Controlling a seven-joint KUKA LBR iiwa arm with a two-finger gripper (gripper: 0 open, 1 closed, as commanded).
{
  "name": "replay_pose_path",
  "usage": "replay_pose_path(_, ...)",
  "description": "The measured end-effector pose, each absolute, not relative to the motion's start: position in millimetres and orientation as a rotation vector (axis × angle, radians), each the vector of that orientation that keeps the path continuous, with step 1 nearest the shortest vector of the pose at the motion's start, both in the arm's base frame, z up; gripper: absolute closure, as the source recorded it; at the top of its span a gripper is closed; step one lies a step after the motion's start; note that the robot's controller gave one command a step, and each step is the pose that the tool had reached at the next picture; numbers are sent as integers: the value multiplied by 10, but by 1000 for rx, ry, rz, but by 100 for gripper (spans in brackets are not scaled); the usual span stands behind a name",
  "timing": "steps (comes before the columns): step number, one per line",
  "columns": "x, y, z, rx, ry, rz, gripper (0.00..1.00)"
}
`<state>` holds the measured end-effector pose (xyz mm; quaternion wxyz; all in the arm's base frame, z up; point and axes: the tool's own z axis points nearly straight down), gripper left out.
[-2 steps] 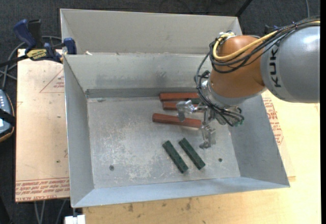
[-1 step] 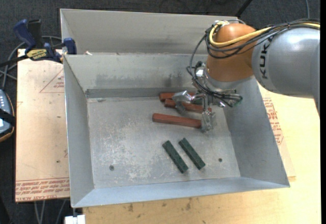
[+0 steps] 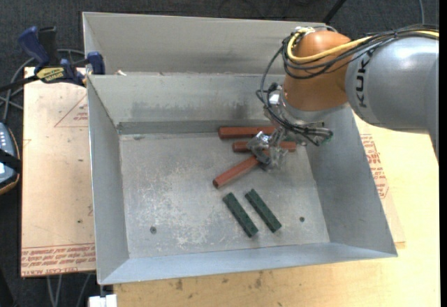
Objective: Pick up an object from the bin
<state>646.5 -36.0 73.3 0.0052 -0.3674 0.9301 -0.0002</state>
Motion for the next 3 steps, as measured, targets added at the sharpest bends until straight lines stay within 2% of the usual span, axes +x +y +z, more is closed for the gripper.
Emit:
replay_pose_path(1,6516,325,757,-1465,2771,-1,100)
replay_pose_path(2,6422,782,729,-1947,2456,-4,100)
replay_pose_path(3,6492,1316,723,-2398,2017,-2,100)
